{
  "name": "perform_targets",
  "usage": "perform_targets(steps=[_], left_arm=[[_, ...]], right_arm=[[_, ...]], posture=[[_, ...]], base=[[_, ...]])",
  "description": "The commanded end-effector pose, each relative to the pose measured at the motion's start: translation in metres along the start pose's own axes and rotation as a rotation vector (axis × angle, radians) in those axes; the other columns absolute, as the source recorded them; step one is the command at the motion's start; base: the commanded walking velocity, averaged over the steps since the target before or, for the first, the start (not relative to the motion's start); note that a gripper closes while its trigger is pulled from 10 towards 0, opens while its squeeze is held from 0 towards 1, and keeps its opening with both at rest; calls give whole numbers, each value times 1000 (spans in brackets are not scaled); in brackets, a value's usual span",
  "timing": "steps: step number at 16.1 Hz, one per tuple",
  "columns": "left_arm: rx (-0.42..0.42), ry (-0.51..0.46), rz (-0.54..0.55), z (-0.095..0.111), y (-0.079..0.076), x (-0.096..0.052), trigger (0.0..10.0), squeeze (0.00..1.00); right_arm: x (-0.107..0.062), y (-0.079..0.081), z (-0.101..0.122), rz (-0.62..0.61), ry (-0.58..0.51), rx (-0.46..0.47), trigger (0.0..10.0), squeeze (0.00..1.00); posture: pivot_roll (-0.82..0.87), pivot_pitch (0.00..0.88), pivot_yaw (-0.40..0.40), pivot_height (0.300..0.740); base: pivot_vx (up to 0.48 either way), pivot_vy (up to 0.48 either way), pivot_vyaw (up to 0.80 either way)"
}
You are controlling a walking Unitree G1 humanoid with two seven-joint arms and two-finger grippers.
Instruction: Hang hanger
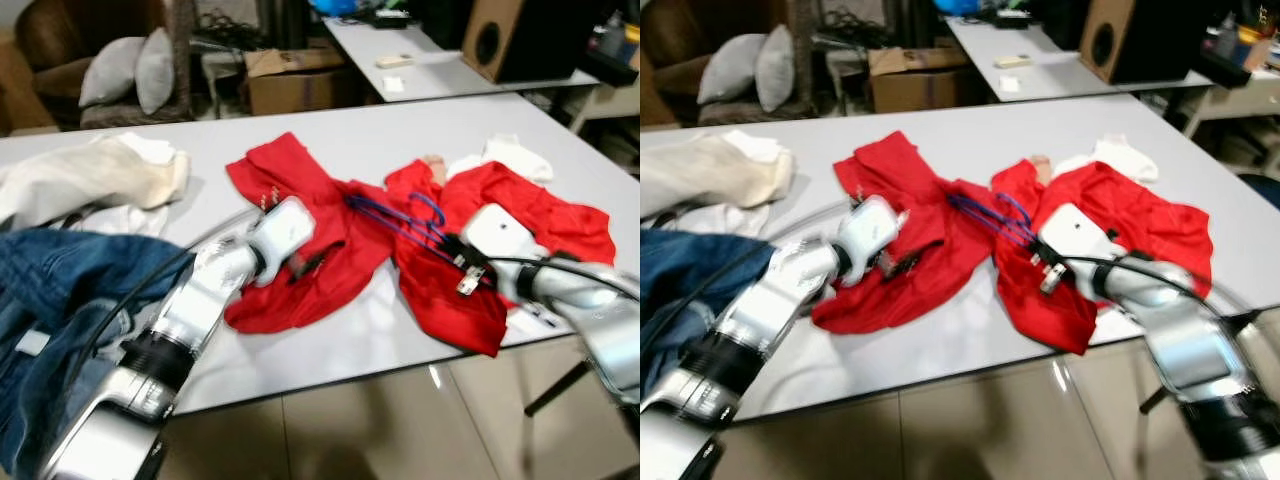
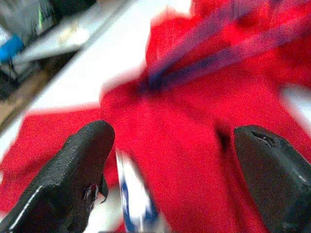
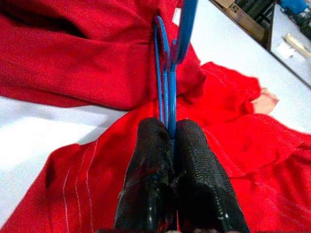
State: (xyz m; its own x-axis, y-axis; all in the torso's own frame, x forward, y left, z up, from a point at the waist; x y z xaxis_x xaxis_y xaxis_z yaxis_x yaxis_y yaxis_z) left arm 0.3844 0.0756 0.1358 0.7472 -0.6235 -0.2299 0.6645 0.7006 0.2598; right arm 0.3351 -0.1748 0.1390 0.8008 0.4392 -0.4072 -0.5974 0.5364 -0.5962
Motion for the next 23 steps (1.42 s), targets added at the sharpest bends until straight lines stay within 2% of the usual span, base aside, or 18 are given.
perform_targets(steps=[1, 2, 3, 4, 5, 7, 8, 9, 10, 12, 13, 14, 17, 23], left_arm=[[-35, -22, 10, 1, 7, -4, 10000, 0], [-87, -60, -20, 7, 11, -8, 10000, 0], [-112, -52, -50, 5, 13, -12, 10000, 0], [-114, -17, -100, -2, 11, -16, 10000, 0], [-132, 13, -145, -9, 7, -18, 10000, 1000], [-112, 65, -197, -22, -3, -20, 10000, 1000], [-102, 93, -199, -31, -6, -20, 10000, 1000], [-48, 138, -156, -42, -3, -19, 10000, 1000], [-25, 169, -111, -51, 1, -18, 10000, 0], [-47, 191, -96, -58, -1, -15, 9725, 0], [-55, 201, -77, -62, 0, -15, 2745, 0], [-50, 203, -51, -63, 3, -14, 0, 0], [-34, 199, 47, -65, 21, -15, 0, 0], [-70, 193, 53, -67, 20, -13, 0, 0]], right_arm=[[0, -8, 6, -30, -23, -10, 10000, 0], [-1, -3, 28, -7, -141, 80, 10000, 0], [-8, 0, 44, 19, -227, 125, 10000, 0], [-19, 4, 49, 43, -263, 116, 10000, 0], [-28, 4, 48, 27, -265, 118, 10000, 0], [-43, 4, 38, -14, -229, 110, 10000, 0], [-50, 7, 34, -27, -212, 107, 10000, 0], [-57, 8, 33, -47, -197, 111, 10000, 0], [-62, 10, 31, -70, -181, 117, 10000, 0], [-68, 15, 26, -94, -156, 148, 10000, 0], [-71, 20, 21, -101, -133, 159, 10000, 0], [-71, 21, 20, -105, -126, 165, 10000, 0], [-73, 28, 20, -122, -113, 196, 10000, 0], [-74, 34, 15, -130, -87, 204, 10000, 0]], posture=[[-106, 0, 75, 740], [-118, 0, 88, 740], [-123, 0, 93, 740], [-124, 0, 97, 740], [-125, 0, 98, 740], [-130, 0, 105, 740], [-137, 0, 111, 740], [-143, 0, 112, 740], [-147, 0, 112, 740], [-150, 0, 112, 740], [-151, 0, 115, 740], [-151, 0, 115, 740], [-146, 0, 117, 740], [-155, 0, 132, 740]], base=[[0, 0, 0], [0, 0, 0], [0, 0, 0], [0, 0, 0], [0, 0, 0], [0, 0, 0], [0, 0, 0], [0, 0, 0], [0, 0, 0], [0, 0, 0], [0, 0, 0], [0, 0, 0], [0, 0, 0], [0, 0, 0]])
Point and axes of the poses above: a point about 5 cm out from each wrist's last joint towards the gripper, its own x axis pointing out of the wrist towards the gripper, its own z axis along the axis of the wrist's last joint, y = z × x, the point moved 5 cm from there along x, pointing out of the wrist towards the gripper, and after that the axes turned 11 degrees about -x, right-handed, at the moved point
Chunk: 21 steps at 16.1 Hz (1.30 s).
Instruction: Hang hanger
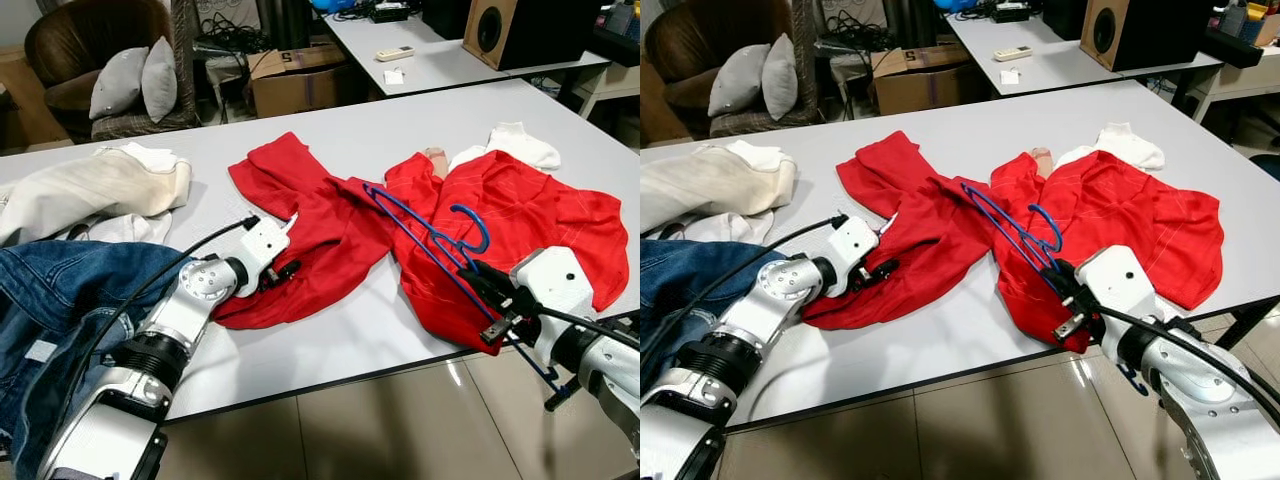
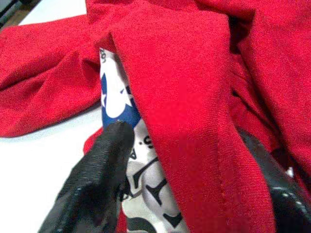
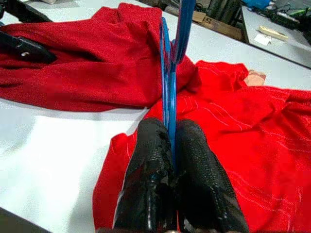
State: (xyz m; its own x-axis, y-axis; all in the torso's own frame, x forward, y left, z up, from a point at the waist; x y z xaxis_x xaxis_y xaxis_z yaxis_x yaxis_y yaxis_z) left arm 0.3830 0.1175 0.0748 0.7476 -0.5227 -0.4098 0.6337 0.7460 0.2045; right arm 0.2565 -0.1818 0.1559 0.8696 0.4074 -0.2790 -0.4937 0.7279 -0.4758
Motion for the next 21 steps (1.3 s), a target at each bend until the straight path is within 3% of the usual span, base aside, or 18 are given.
perform_targets(steps=[1, 9, 12, 14, 16, 18, 19, 21], left_arm=[[-13, -15, 26, 5, 7, -1, 0, 0], [-214, -81, -74, 25, 5, -3, 0, 0], [-524, -157, -139, 48, 9, -6, 0, 0], [-905, -306, -196, 81, 21, -7, 0, 0], [-1106, -381, -233, 97, 29, -9, 0, 0], [-1029, -285, -195, 80, 25, -7, 0, 0], [-923, -175, -139, 61, 22, -5, 0, 0], [-838, -125, -99, 50, 23, -5, 0, 0]], right_arm=[[-2, 4, 3, -3, -1, -4, 10000, 0], [-7, 10, 4, 12, 6, 6, 10000, 0], [-9, 15, 4, 23, 6, 15, 10000, 0], [-9, 15, 2, 17, 5, 21, 10000, 0], [-8, 16, 1, 3, 5, 33, 10000, 0], [-8, 18, 3, -3, -1, 43, 10000, 0], [-9, 19, 2, -6, 3, 45, 10000, 0], [-10, 21, 0, -8, 7, 52, 10000, 0]], posture=[[-157, 0, 134, 740], [-162, 0, 136, 740], [-166, 0, 145, 740], [-167, 0, 153, 740], [-168, 0, 166, 740], [-171, 0, 178, 740], [-175, 0, 183, 740], [-180, 0, 187, 740]], base=[[0, 0, 0], [0, 0, 0], [0, 0, 0], [0, 0, 0], [0, 0, 0], [0, 0, 0], [0, 0, 0], [0, 0, 0]])
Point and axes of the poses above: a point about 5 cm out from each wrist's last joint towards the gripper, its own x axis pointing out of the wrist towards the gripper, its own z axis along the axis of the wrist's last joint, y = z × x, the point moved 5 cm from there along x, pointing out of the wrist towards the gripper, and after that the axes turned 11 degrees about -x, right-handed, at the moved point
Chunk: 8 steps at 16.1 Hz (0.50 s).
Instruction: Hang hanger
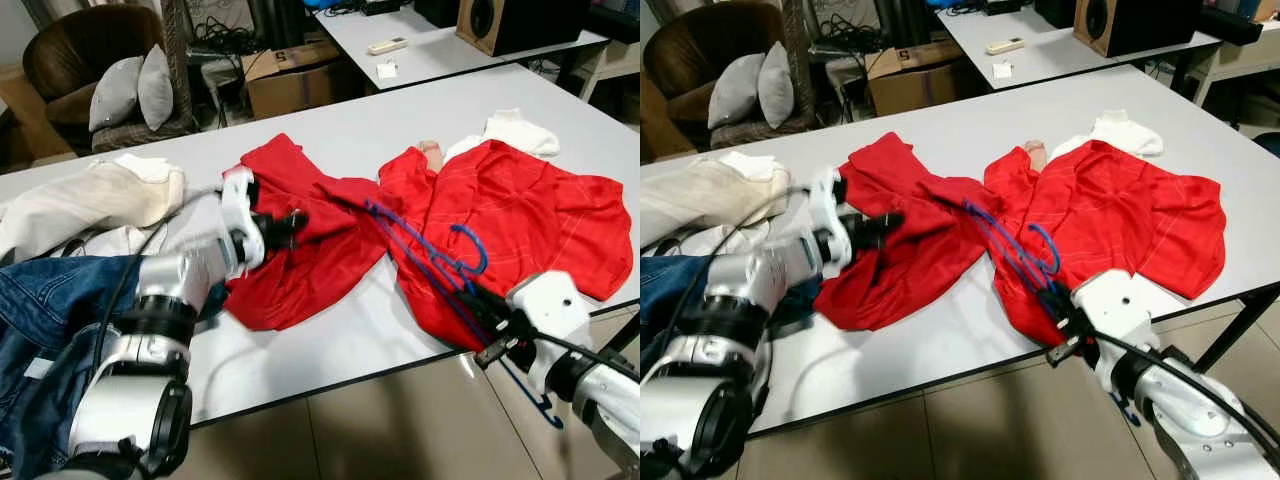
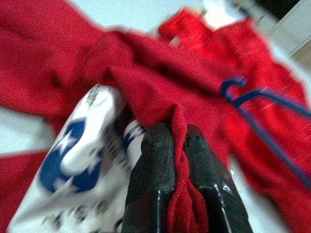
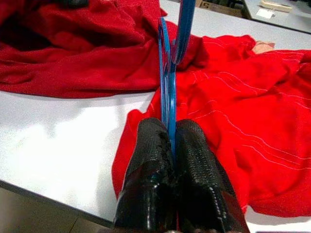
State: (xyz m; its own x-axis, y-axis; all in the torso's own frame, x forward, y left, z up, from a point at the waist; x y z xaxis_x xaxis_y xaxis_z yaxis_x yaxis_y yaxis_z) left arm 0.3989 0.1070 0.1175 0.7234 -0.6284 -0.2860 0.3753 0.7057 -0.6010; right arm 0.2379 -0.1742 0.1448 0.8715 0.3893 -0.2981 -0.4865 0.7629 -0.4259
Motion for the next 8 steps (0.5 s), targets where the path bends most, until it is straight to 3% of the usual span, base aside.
perform_targets(steps=[1, 2, 3, 4, 5, 6, 8], left_arm=[[135, -41, 53, 17, 6, -6, 0, 0], [238, -36, 41, 19, 4, -7, 0, 0], [363, -17, 24, 20, 1, -9, 7725, 0], [448, 6, -4, 18, -2, -11, 10000, 0], [528, 17, -5, 17, -2, -13, 10000, 773], [559, 34, -5, 15, -1, -14, 10000, 1000], [576, 63, -40, 8, -3, -18, 10000, 1000]], right_arm=[[-1, 2, 6, -4, -17, -9, 10000, 0], [-1, 2, 5, -5, -14, -10, 10000, 0], [-2, 3, 5, -2, -10, -17, 10000, 0], [-2, 3, 5, -1, -10, -16, 10000, 0], [-2, 4, 5, -2, -11, -15, 10000, 0], [-1, 4, 5, -2, -11, -15, 10000, 0], [-1, 4, 5, -2, -12, -15, 10000, 0]], posture=[[-181, 0, 188, 740], [-183, 0, 188, 740], [-183, 0, 189, 740], [-183, 0, 189, 740], [-180, 0, 189, 740], [-180, 0, 190, 740], [-177, 0, 189, 740]], base=[[0, 0, 0], [0, 0, 0], [0, 0, 0], [0, 0, 0], [0, 0, 0], [0, 0, 0], [0, 0, 0]])
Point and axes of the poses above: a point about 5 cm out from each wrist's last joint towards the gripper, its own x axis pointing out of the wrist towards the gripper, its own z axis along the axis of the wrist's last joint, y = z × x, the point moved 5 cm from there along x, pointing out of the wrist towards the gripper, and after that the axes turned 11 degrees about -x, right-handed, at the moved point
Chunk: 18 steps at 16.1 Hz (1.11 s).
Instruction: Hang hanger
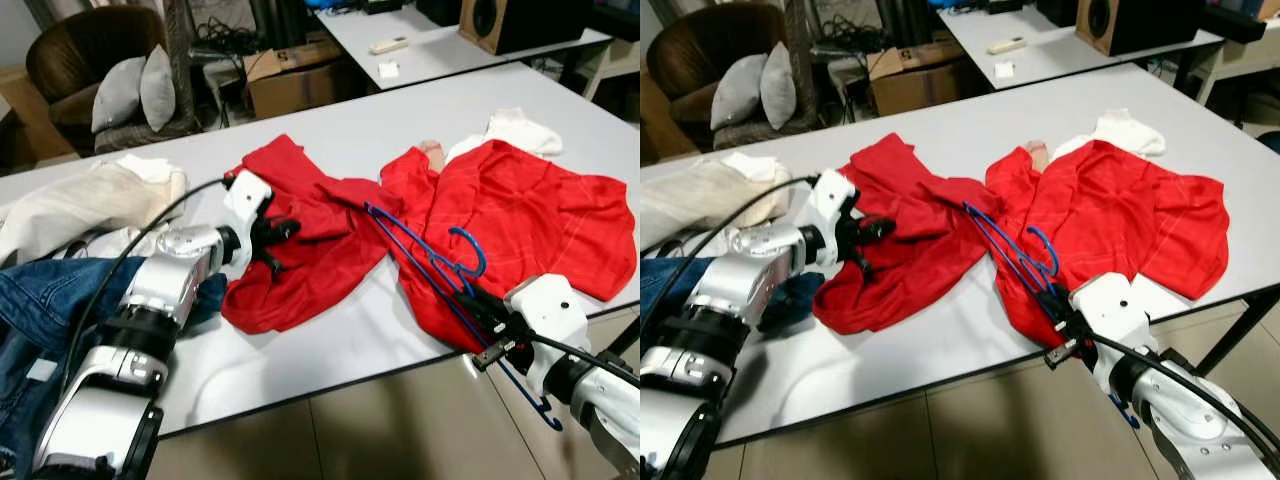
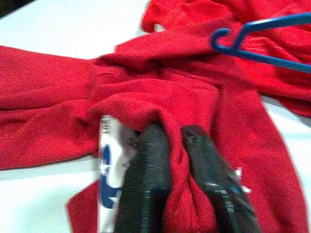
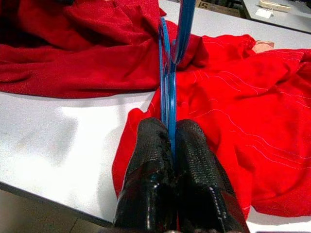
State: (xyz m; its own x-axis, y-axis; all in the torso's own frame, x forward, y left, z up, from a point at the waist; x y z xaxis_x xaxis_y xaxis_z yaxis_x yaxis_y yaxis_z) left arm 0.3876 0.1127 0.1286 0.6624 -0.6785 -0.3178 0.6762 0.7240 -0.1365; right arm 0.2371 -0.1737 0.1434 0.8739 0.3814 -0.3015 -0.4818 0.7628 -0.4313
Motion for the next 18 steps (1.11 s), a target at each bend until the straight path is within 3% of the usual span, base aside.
perform_targets(steps=[1, 6, 10, 11, 12, 13, 14, 15, 16, 18], left_arm=[[35, 23, -16, -2, 1, -8, 10000, 1000], [148, 145, -2, -26, 4, -25, 10000, 1000], [285, 144, 153, -23, 25, -28, 10000, 1000], [297, 133, 171, -21, 27, -28, 10000, 914], [303, 126, 179, -19, 27, -28, 10000, 592], [395, 149, 198, -20, 29, -29, 10000, 0], [450, 172, 200, -22, 30, -29, 9686, 0], [455, 175, 198, -23, 29, -29, 9686, 0], [497, 189, 196, -23, 29, -28, 8745, 0], [616, 238, 201, -26, 30, -31, 8667, 0]], right_arm=[[0, 3, 7, 10, -23, -12, 10000, 0], [1, 10, 5, 43, -12, -28, 10000, 0], [2, 10, 4, 45, -9, -32, 10000, 0], [2, 10, 4, 44, -9, -31, 10000, 0], [2, 10, 4, 44, -9, -32, 10000, 0], [2, 11, 4, 44, -7, -31, 10000, 0], [2, 11, 4, 42, -5, -33, 10000, 0], [2, 11, 4, 41, -5, -34, 10000, 0], [1, 10, 4, 38, -4, -33, 10000, 0], [1, 9, 3, 33, -2, -33, 10000, 0]], posture=[[-170, 0, 187, 740], [-159, 0, 181, 740], [-155, 0, 181, 740], [-156, 0, 182, 740], [-157, 0, 183, 740], [-160, 0, 186, 740], [-162, 0, 189, 740], [-162, 0, 189, 740], [-163, 0, 191, 740], [-164, 0, 193, 740]], base=[[0, 0, 0], [0, 0, 0], [0, 0, 0], [0, 0, 0], [0, 0, 0], [0, 0, 0], [0, 0, 0], [0, 0, 0], [0, 0, 0], [0, 0, 0]])
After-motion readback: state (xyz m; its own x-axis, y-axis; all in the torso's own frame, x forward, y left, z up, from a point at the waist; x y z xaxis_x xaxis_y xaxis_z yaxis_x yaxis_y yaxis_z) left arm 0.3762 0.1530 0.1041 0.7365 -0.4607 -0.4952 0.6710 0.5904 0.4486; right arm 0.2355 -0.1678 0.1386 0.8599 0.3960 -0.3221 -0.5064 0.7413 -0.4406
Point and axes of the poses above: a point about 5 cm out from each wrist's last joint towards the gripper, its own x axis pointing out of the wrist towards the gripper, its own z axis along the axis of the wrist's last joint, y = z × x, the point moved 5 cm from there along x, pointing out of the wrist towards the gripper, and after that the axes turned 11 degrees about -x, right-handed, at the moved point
